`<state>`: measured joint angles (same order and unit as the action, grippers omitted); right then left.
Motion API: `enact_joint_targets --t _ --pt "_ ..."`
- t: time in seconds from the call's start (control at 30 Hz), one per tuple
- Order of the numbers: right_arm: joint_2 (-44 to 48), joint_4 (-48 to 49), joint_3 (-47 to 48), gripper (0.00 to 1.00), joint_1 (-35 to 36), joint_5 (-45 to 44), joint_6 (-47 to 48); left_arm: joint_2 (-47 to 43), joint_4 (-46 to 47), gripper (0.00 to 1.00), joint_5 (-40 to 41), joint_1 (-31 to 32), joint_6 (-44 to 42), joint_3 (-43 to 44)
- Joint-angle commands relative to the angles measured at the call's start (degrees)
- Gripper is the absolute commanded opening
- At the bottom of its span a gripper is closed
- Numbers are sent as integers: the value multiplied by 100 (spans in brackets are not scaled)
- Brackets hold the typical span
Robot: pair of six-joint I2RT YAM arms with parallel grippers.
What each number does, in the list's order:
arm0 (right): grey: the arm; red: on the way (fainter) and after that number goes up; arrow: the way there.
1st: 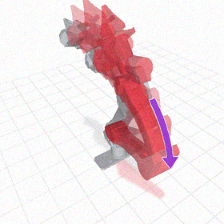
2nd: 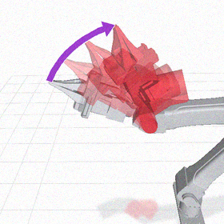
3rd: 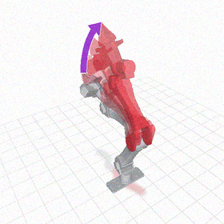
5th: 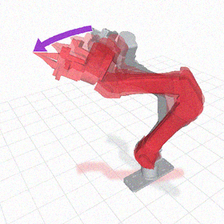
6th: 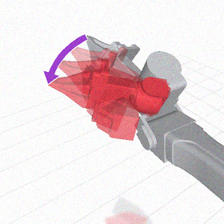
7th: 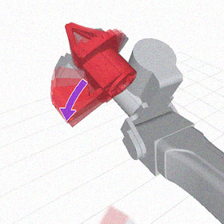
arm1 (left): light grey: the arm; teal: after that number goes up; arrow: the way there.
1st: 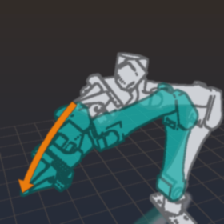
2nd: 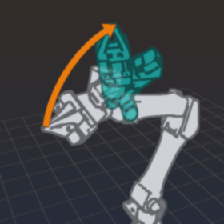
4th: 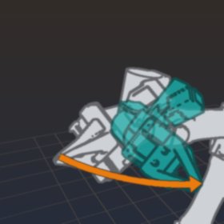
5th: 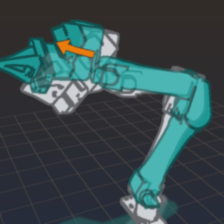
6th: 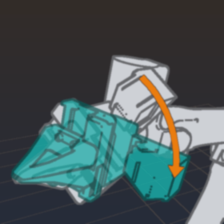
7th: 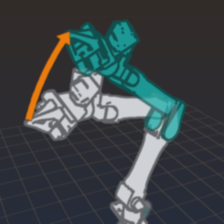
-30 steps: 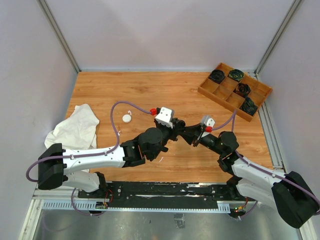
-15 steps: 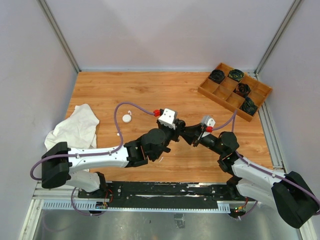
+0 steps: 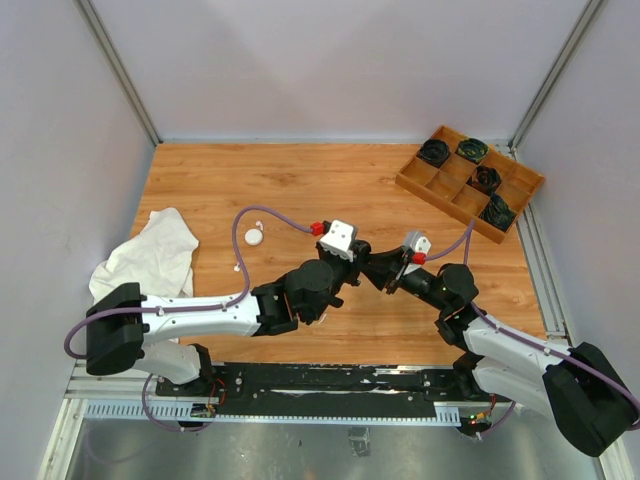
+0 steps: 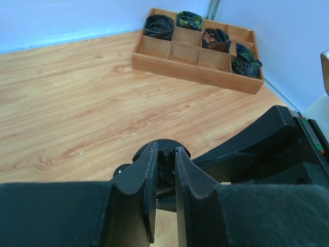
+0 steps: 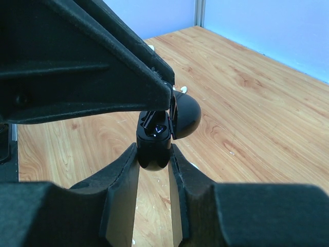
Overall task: Insert the wireless bluetooth earbuds into the charging case
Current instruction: Place the earbud in the charging case.
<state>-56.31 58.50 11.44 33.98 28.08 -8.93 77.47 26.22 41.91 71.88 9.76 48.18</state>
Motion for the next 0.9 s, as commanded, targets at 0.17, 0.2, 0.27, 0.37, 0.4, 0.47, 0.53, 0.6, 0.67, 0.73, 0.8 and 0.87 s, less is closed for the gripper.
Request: enact_joint_targets --t 0.17,0.2,0.27,0.37,0.4,0.47,0.53,0.6,0.67,0.73,0.8,0.87 --pt "64 347 -72 1 60 38 -32 -27 173 15 279 122 -306 -190" --pt "60 346 -71 1 57 40 -30 -34 173 15 285 132 -340 -199" --pt "66 352 -73 1 61 40 -34 -46 173 16 260 150 -388 -216" --pt "76 340 -83 1 58 25 -34 -27 174 16 237 185 -460 -222" --pt "84 342 -81 1 61 18 -30 -22 173 16 250 193 -480 -222" --pt "88 338 -88 1 57 14 -30 -21 173 16 273 210 -511 -213" --pt "86 337 -90 1 55 13 -30 -30 173 16 269 234 -549 -200" --pt "94 343 -90 1 53 9 -30 -26 181 16 302 268 -595 -195" --pt "109 338 -90 1 55 9 -30 -18 174 16 324 310 -646 -200" --pt "125 329 -93 1 49 -8 -30 -5 174 16 342 347 -663 -212" --pt "142 316 -98 1 48 -22 -30 -4 173 16 360 376 -677 -221" --pt "163 312 -105 1 52 -32 -30 0 173 16 370 401 -668 -222"
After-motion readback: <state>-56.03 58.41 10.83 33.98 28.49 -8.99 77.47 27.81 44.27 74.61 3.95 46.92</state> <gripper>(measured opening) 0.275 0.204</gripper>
